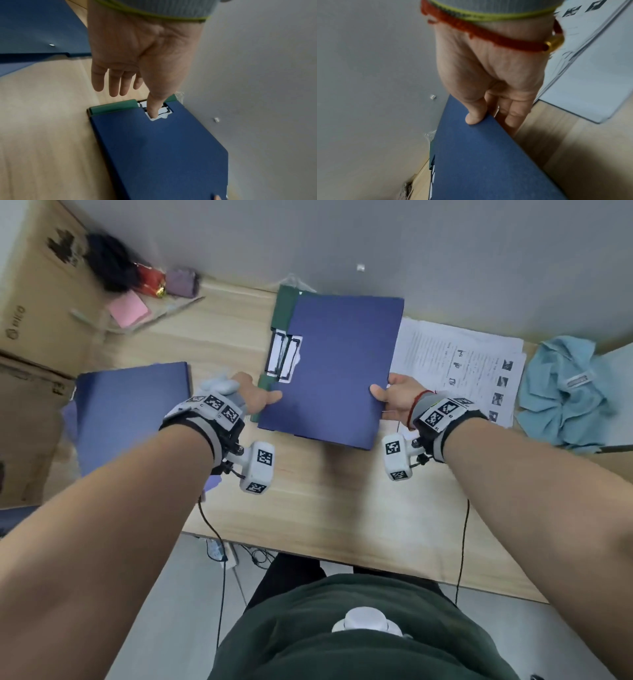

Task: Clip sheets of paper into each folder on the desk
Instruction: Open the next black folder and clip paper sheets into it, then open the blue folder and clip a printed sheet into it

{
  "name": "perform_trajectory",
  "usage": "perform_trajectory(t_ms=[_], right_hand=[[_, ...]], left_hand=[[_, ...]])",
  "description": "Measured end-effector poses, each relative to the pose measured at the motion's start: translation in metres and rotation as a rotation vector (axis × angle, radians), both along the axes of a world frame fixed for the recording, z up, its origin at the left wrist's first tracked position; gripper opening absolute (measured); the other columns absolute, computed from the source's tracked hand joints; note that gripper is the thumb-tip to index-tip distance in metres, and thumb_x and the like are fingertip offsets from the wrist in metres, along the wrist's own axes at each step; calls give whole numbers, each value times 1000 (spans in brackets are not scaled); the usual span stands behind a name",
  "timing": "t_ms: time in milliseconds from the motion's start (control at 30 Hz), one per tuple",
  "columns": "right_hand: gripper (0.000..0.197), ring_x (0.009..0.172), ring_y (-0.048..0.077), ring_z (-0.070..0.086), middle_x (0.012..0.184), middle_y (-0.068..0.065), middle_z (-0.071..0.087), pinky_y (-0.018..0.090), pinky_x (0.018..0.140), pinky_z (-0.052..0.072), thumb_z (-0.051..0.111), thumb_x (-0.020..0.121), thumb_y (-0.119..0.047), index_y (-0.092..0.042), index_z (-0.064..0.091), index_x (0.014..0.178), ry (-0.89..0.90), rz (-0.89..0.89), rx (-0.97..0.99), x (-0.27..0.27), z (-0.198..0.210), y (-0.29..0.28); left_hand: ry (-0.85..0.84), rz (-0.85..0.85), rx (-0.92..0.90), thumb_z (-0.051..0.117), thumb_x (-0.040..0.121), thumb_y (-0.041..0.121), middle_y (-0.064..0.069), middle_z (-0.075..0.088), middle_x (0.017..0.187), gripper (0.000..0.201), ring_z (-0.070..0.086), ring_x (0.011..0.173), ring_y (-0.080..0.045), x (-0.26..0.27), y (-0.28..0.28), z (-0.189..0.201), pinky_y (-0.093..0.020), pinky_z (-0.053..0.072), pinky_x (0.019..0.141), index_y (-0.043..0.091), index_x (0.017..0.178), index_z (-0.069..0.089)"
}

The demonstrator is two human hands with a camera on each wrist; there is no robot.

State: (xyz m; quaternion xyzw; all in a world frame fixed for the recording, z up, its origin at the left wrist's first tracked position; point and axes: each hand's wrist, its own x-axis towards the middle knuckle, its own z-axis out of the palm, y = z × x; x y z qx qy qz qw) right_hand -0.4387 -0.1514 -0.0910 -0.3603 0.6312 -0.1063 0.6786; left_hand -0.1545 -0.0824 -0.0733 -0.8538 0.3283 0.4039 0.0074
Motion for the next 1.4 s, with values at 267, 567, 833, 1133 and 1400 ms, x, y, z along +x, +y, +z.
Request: perform_trajectory(t_ms=[267,567,833,1133,1400], right_hand=[[30,98,25,69,118,6,69,44,86,59,64,94,-14,-10,61,123,212,65,3,41,-17,-36],[62,120,32,57,130,9,59,45,103,48,73,83,-37,-8,52,134,528,273,-47,59,-28,-39],[74,123,33,54,136,10,56,43,104,48,71,79,-49,-10,49,137,619,394,-7,71,-29,-41],[50,112,27,60,127,9,56,35,84,53,69,85,-27,-18,52,130,446,296,-288,157,9,-35],[18,81,21,62,90,9,62,31,77,55,64,92,-14,-8,60,108,106,604,-44,270,-1,56]], left_hand=[[107,-50,124,73,75,50,-8,61,123,82,65,103,-35,17,5,-31,-48,57,89,11,141,42],[62,-163,200,68,47,55,-4,70,89,61,69,80,-31,20,-17,-66,-44,58,83,19,96,64],[144,-107,145,73,46,53,-3,70,98,73,69,87,-31,38,-16,-77,-46,59,83,19,111,62],[78,7,102,71,78,48,-16,46,147,90,52,126,-38,94,6,-39,-47,45,105,15,151,32],[-251,168,224,72,65,44,-5,64,102,47,65,97,-34,177,112,-9,-39,52,87,16,96,51]])
